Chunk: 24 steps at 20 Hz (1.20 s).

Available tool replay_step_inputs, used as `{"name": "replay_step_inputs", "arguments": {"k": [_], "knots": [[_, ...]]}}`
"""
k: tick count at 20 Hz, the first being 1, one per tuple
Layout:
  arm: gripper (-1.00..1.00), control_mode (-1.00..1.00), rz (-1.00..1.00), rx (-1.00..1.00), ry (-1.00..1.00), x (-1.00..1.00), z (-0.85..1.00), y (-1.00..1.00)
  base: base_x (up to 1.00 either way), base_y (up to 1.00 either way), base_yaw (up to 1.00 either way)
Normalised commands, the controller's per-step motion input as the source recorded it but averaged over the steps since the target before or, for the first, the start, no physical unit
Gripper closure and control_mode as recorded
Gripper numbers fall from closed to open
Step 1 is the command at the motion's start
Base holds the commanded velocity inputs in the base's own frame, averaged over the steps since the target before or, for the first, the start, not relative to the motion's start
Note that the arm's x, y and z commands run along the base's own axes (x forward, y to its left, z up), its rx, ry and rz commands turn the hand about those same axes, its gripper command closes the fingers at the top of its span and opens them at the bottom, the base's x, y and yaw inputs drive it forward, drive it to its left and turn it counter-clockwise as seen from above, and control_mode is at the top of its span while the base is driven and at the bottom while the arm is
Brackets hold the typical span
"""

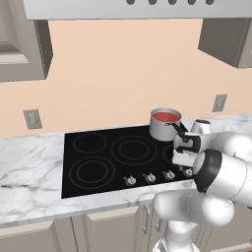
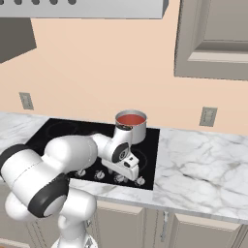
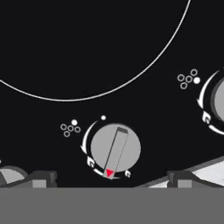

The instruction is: Wait until the marinara sauce is simmered to a deep red color and then turn off the stove.

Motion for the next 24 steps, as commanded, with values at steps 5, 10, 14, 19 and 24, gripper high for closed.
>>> {"name": "replay_step_inputs", "arguments": {"k": [5,10,14,19,24], "knots": [[-1.00,-1.00,0.00,0.00,0.00,0.10,-0.13,-0.01,0.00,0.00,0.00],[-1.00,-1.00,0.00,0.00,-0.01,0.17,-0.14,-0.06,0.00,0.00,0.00],[-1.00,-1.00,0.00,0.00,-0.01,0.16,-0.12,-0.11,0.00,0.00,0.00],[-1.00,-1.00,0.00,0.00,0.00,0.00,0.00,-0.02,0.00,0.00,0.00],[1.00,-1.00,0.00,0.00,0.00,0.00,0.00,0.00,0.00,0.00,0.00]]}}
